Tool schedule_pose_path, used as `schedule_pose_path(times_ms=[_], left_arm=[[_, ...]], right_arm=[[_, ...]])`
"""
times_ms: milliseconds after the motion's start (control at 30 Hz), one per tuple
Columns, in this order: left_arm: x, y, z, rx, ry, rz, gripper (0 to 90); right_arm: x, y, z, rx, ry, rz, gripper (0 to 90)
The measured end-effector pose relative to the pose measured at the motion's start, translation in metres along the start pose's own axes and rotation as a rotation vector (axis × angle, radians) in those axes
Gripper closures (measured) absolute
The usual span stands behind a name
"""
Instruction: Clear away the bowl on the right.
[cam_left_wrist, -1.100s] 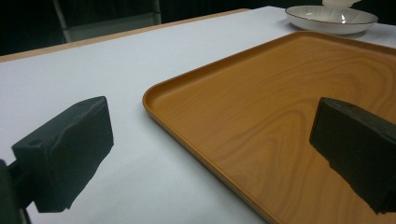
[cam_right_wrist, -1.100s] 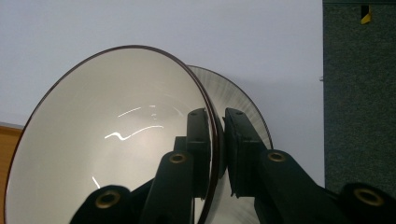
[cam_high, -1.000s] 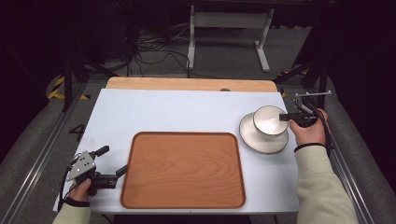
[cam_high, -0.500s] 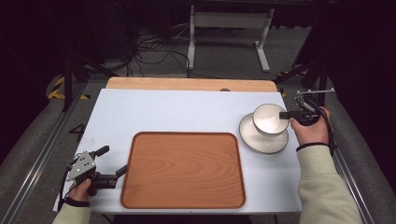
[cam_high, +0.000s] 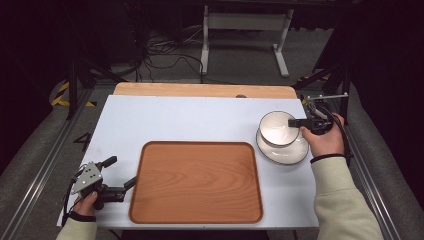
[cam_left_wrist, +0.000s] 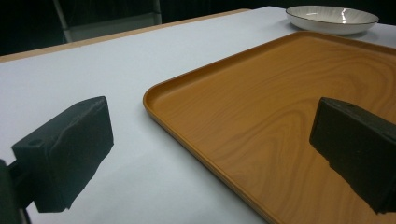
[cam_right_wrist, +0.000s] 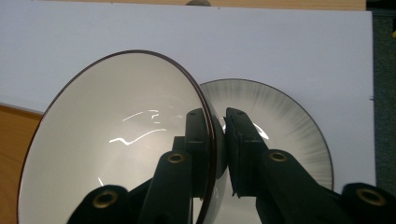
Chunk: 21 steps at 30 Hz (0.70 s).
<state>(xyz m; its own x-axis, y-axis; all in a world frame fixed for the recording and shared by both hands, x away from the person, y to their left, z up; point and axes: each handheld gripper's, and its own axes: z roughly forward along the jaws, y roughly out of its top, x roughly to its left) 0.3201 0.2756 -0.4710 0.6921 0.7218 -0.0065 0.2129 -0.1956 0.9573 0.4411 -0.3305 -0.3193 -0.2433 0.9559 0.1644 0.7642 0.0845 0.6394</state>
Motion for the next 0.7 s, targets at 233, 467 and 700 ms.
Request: schedule_pose_path(times_ms=[233, 467, 700], left_arm=[[0.0, 0.0, 0.0, -0.007, 0.003, 0.004, 0.3], [-0.002, -0.001, -0.002, -0.02, 0.005, 0.015, 0.3], [-0.002, -0.002, -0.003, -0.033, 0.009, 0.013, 0.3]], right_arm=[[0.026, 0.004, -0.001, -0.005, 0.035, -0.039, 80.2], [0.052, 0.007, -0.001, 0.002, 0.071, -0.089, 80.2], [0.085, 0.012, -0.001, 0.0, 0.117, -0.149, 80.2]])
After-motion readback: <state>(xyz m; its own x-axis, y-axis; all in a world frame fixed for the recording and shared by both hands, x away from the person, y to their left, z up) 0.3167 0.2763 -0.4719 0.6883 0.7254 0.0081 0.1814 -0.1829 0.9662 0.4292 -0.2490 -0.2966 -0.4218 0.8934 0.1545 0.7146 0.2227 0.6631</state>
